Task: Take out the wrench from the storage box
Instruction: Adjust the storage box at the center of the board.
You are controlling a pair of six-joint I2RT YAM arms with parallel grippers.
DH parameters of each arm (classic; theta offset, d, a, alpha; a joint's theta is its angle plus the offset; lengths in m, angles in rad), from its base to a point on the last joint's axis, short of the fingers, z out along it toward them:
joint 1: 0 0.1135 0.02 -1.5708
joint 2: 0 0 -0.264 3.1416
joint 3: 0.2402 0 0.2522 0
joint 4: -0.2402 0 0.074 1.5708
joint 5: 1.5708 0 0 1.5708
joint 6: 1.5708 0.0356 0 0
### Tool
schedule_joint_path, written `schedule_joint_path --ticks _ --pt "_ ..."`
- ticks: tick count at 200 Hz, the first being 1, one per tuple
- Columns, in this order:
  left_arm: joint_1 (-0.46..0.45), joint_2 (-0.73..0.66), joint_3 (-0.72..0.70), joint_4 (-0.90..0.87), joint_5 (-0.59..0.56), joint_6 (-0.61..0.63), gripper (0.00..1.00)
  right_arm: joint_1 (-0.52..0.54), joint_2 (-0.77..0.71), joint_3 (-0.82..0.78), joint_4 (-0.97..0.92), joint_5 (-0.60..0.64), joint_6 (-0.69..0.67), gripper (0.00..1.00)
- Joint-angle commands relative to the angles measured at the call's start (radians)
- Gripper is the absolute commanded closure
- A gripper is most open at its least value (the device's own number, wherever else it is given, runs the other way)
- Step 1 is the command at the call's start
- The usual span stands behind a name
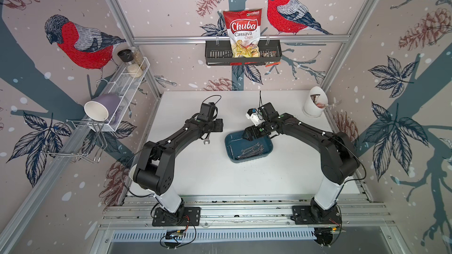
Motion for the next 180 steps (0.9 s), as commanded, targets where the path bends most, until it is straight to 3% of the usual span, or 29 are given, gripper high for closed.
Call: schedule_joint_path --ticks 1,53,131,156,180 --pt "-0.067 -0.051 -0.040 -0.061 0.099 -0.060 0.35 0.005 0.012 -0.005 -0.033 -0.010 -0.056 0.09" --pt "-0.182 -0.092 -0.168 -0.090 0.087 -0.156 0.37 0.012 0.003 -0.059 -0.009 -0.018 -0.068 0.09" --pt "-0.162 0.056 -0.077 -0.099 0.034 -0.091 0.75 0.040 -0.051 -0.151 0.001 -0.049 -0.052 0.11" --pt "-0.136 0.114 -0.006 -0.118 0.026 -0.033 0.84 0.065 -0.078 -0.176 -0.007 -0.055 -0.024 0.11" --pt "-0.123 0.170 0.069 -0.151 0.018 0.013 0.84 0.068 -0.103 -0.182 0.001 -0.022 0.014 0.11"
